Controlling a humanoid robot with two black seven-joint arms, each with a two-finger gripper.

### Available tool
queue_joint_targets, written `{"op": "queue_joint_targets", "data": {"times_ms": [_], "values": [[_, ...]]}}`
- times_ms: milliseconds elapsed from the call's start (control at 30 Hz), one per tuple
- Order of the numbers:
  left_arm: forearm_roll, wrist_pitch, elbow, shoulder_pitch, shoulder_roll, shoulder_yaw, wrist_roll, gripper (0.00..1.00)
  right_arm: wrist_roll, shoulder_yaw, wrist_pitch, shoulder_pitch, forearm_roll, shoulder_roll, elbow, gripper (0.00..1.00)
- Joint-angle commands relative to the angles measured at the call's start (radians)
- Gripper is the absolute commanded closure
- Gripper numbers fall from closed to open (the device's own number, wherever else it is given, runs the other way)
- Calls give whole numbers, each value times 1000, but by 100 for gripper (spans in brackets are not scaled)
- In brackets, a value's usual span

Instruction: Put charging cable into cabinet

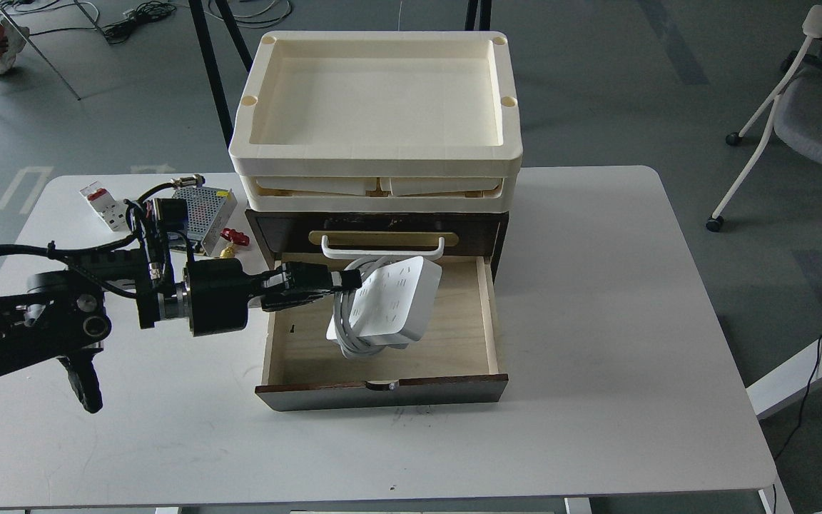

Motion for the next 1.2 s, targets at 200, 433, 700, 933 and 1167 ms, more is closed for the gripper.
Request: {"op": "queue_joint_targets", "data": {"times_ms": [200, 433, 700, 933, 1167], "values": [[9, 10, 148, 37, -71, 6, 0, 100, 0, 0, 0, 0, 0, 0, 0, 0], [23, 16, 208, 59, -112, 13, 0, 100, 0, 0, 0, -6, 0, -1, 0, 0], [27, 16, 271, 77, -154, 2, 0, 96, 0, 1, 0, -14, 1, -1, 0, 0], [23, 14, 271, 79, -154, -1, 0, 73, 0, 3, 0, -22, 1, -1, 0, 0], [0, 14, 270, 95, -145, -27, 0, 27, 0, 11, 0, -31, 1, -1, 0, 0]]}}
